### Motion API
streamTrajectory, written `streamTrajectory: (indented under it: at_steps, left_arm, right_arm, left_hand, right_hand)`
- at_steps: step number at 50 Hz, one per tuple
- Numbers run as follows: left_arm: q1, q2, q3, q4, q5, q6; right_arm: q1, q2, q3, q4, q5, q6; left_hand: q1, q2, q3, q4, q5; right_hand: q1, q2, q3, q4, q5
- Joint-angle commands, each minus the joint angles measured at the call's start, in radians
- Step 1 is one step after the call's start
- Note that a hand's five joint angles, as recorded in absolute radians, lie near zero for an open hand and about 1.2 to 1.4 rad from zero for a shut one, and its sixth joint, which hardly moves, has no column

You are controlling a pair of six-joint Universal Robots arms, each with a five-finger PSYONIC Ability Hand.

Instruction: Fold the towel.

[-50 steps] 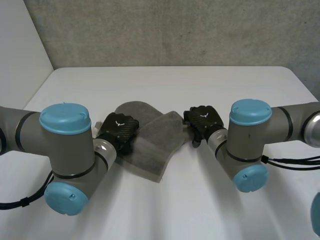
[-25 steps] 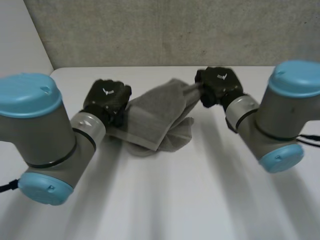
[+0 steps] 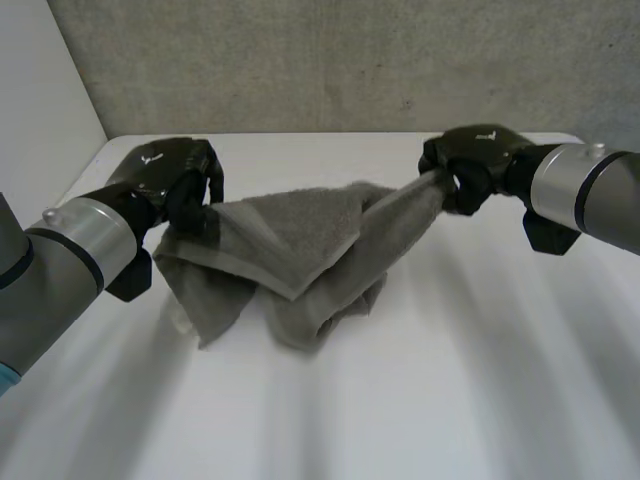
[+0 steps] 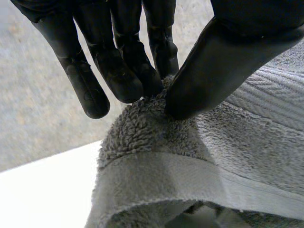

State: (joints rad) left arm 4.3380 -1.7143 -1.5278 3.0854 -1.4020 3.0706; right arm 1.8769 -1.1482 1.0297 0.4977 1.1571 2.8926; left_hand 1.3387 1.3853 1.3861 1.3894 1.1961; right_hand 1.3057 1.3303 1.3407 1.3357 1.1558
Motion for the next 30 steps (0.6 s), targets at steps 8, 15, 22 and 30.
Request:
streamTrajectory:
  at_steps: [8, 15, 22, 30]
  left_arm:
    - [0.025, -0.251, 0.164, -0.004, 0.017, 0.143]
    - [0.015, -0.205, 0.472, 0.013, -0.040, 0.131]
    - [0.037, -0.114, 0.577, 0.073, -0.092, -0.021]
    - [0.060, -0.091, 0.372, 0.052, -0.078, -0.073]
  right_arm:
    - [0.016, 0.177, -0.154, 0.021, 0.046, -0.205]
    - [0.015, 0.055, -0.283, -0.371, 0.110, -0.008]
    - [0.008, -0.051, -0.252, -0.559, 0.081, 0.204]
    - [0.004, -0.035, -0.195, -0.449, -0.155, 0.093]
  left_hand:
    - [0.058, 0.011, 0.010, 0.007, 0.026]
    - [0.058, 0.011, 0.010, 0.007, 0.026]
    - [0.058, 0.011, 0.010, 0.007, 0.026]
    - [0.058, 0.011, 0.010, 0.007, 0.026]
  right_hand:
    - [0.091, 0.066, 0.056, 0.061, 0.066]
    - [0.091, 0.066, 0.056, 0.061, 0.066]
    - [0.091, 0.066, 0.056, 0.061, 0.066]
    - [0.091, 0.066, 0.056, 0.061, 0.066]
